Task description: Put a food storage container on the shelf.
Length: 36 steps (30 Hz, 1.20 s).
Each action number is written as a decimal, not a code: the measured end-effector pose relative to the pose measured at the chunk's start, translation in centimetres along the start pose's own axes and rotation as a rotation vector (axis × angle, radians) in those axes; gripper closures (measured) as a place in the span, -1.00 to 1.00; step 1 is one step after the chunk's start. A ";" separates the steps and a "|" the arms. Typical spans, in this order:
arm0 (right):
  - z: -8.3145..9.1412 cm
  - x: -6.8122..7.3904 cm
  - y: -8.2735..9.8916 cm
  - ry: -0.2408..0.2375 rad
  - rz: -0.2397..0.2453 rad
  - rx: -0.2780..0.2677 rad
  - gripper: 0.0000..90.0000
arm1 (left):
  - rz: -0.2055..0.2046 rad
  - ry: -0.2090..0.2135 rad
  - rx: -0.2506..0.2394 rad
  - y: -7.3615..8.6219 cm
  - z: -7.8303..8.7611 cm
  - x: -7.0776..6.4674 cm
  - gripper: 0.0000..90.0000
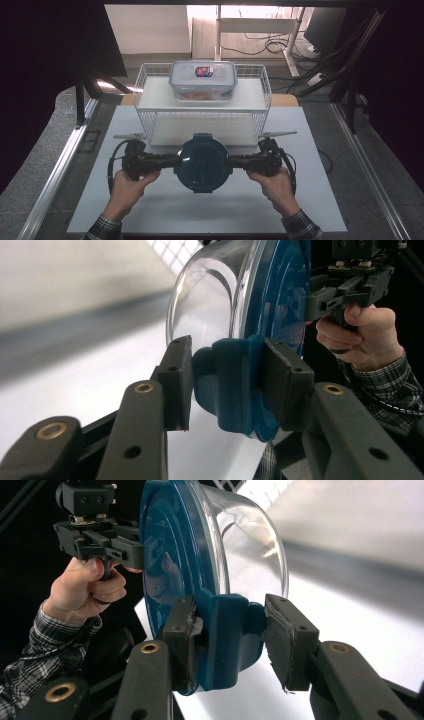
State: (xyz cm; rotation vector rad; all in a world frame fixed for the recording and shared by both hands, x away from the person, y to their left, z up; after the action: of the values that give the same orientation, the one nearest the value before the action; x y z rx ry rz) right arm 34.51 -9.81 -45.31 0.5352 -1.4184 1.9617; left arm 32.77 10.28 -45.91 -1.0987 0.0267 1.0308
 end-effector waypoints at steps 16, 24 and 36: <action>2.2 2.3 -11.4 0.029 0.105 -0.042 0.28 | -0.060 -0.001 -0.050 -11.2 2.5 -0.5 0.29; 2.7 2.5 -14.0 0.027 0.112 -0.056 0.28 | -0.060 -0.007 -0.047 -13.8 2.8 -0.5 0.29; 2.7 2.3 -19.6 0.028 0.106 -0.080 0.28 | -0.048 -0.017 -0.064 -19.5 3.6 0.8 0.29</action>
State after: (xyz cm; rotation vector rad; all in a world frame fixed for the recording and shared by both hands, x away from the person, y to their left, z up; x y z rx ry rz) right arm 46.64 -7.83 -29.67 0.4024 -1.5288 1.9772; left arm 45.13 12.22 -30.49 -1.1436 -0.0468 1.0032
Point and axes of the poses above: each handheld gripper's, and its own axes: z roughly backward along the jaws, y roughly out of its underside, x roughly to its left, the point moved 10 cm from there along -z, roughly forward along the jaws, and after that the axes turned 12 degrees about -y, right-handed, at the moved point
